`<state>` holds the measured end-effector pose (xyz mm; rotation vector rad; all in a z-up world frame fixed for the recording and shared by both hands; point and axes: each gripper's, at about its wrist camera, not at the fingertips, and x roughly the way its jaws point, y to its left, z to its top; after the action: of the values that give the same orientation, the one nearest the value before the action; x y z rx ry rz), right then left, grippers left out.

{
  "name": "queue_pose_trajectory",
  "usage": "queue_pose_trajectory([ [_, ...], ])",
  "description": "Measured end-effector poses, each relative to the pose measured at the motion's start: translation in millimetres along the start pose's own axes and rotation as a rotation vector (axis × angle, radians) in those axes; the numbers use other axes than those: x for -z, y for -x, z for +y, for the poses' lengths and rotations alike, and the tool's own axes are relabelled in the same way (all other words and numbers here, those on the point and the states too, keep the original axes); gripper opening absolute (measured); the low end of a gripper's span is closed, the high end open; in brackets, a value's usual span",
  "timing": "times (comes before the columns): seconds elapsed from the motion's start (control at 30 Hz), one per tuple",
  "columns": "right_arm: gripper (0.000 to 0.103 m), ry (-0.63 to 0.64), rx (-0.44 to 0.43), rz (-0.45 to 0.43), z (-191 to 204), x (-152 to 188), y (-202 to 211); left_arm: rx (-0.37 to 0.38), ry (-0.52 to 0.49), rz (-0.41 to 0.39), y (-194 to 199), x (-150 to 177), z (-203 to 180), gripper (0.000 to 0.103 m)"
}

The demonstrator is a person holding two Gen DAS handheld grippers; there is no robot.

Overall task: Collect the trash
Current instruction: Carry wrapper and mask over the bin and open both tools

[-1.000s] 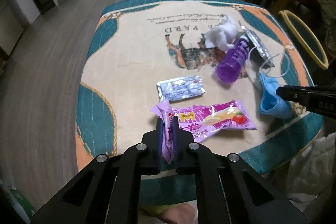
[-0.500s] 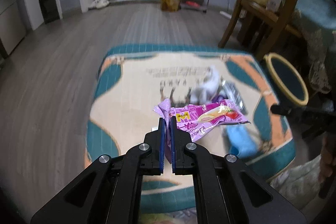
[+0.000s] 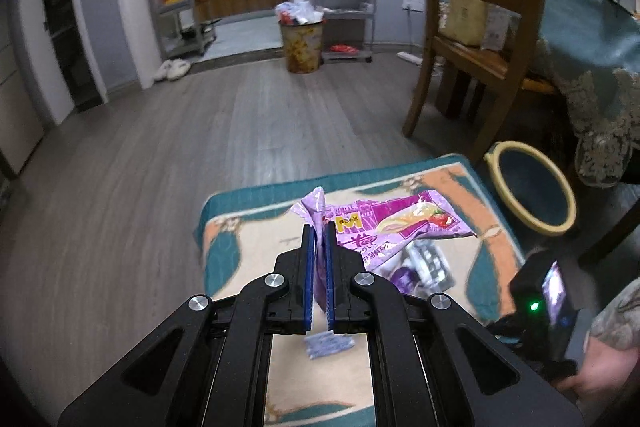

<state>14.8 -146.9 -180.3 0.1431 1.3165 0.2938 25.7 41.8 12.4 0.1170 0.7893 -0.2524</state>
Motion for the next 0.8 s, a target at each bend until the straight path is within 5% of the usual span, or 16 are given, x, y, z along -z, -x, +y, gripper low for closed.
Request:
queue_pose_trajectory([
  [0.3,0.002,0.029,-0.041,-0.159,-24,-27,96,0.085,-0.044,-0.028,-18,-36,-27,0.006],
  [0.53,0.002,0.027,0.153,-0.349,-92,-74,176,0.222,0.047,-0.083,-41,-75,-55,0.006],
  [0.8,0.002,-0.150,0.301,-0.480,-196,-94,192,0.305,-0.083,-0.060,-89,-96,-154,0.006],
])
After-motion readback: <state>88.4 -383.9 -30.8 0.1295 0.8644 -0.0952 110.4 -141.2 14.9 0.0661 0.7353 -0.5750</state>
